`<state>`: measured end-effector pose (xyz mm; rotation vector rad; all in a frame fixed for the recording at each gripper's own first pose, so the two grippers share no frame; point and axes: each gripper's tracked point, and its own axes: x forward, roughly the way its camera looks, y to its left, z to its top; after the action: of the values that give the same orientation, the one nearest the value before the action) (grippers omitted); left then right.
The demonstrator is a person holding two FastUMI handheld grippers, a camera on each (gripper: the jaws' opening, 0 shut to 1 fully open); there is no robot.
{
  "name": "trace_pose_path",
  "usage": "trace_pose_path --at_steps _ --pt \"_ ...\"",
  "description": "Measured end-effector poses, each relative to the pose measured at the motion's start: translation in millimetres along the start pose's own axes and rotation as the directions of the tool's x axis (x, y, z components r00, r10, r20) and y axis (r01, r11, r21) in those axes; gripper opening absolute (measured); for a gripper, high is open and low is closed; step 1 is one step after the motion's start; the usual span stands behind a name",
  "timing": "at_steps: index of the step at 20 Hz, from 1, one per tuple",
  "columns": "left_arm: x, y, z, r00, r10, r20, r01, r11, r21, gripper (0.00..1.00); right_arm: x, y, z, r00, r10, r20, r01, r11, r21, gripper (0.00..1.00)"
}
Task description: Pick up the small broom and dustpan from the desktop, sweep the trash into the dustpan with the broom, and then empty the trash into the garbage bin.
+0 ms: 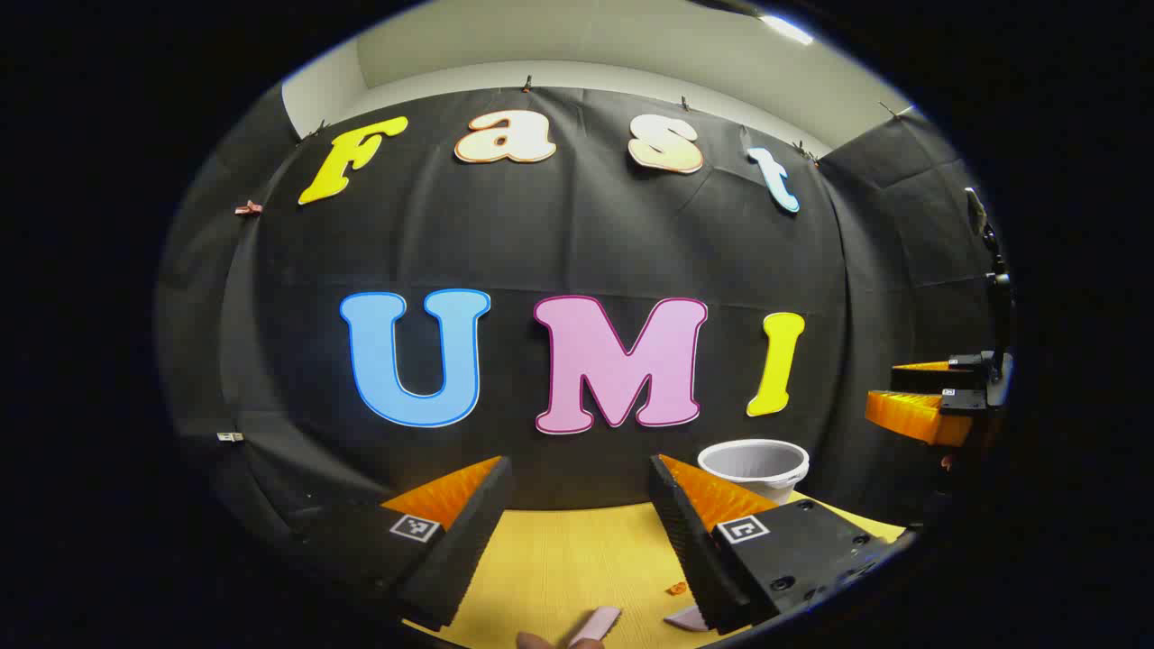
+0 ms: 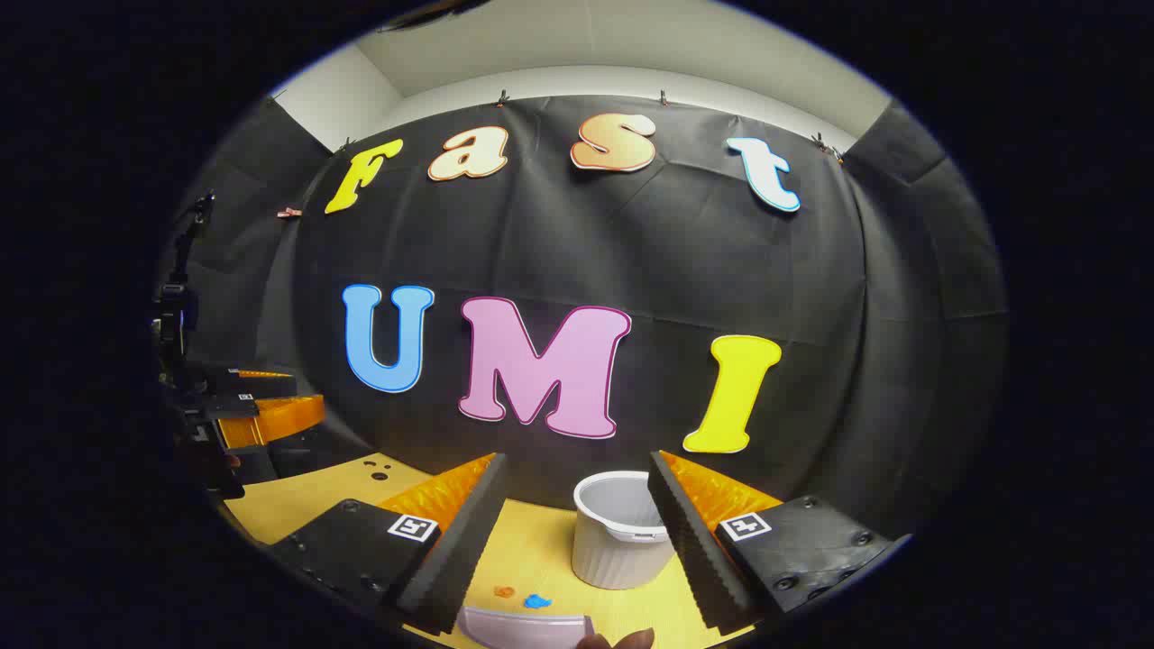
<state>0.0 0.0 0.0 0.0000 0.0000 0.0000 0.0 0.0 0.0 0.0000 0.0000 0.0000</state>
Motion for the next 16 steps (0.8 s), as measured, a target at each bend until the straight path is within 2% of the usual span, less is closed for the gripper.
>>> trace_pose_path --at_steps 16 --pt "6.9 -9.5 -7.7 1.000 -0.017 -0.025 0.017 1.000 -0.003 0.96 -0.8 -8.4 -4.7 1.000 -0.020 -0.008 0.020 1.000 -0.005 0.96"
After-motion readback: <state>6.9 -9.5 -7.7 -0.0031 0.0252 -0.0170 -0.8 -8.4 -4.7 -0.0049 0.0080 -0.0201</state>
